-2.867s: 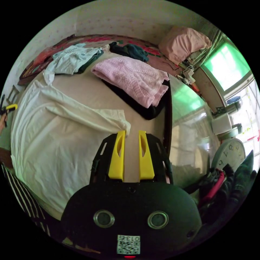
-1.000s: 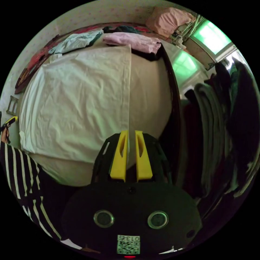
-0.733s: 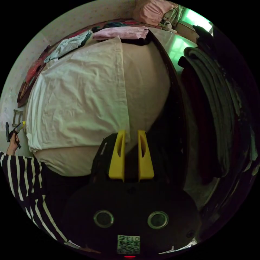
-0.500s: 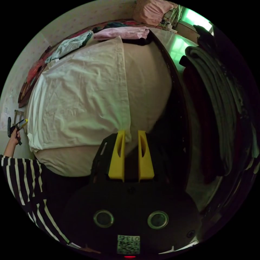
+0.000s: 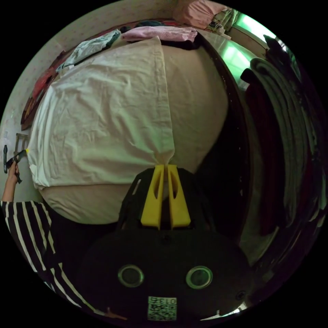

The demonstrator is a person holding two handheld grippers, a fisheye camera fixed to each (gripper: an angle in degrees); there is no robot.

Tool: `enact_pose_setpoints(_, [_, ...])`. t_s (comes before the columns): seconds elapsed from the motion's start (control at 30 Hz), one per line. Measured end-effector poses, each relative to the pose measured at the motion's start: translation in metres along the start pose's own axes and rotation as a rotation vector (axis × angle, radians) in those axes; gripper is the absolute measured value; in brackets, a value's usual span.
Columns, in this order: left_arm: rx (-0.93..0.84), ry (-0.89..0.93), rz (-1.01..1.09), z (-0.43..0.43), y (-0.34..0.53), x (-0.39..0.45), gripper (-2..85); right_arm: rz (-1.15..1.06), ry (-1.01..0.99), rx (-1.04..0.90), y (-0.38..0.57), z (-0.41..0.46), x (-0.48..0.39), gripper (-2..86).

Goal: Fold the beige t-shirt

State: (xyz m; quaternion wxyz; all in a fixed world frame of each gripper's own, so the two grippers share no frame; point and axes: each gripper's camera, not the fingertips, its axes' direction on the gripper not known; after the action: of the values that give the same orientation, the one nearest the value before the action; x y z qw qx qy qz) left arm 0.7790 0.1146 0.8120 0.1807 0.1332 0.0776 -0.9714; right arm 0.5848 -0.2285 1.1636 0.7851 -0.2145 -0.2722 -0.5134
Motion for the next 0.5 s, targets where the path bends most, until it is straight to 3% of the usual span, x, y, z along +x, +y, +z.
enact_pose_setpoints(0.13, [0.078,0.008,-0.022,-0.013,0.016,-0.009,0.8,-0.035,0.05,0.015,0.01,-0.01,0.0,1.5])
enact_pose_setpoints(0.33, [-0.057,0.086,0.029,0.015,0.013,-0.002,1.4,-0.002,0.046,-0.04,0.023,0.002,0.014,3.8])
enact_pose_setpoints(0.5, [0.078,0.026,-0.092,-0.012,0.019,-0.014,1.5,-0.024,0.096,0.007,0.023,-0.016,0.015,6.7])
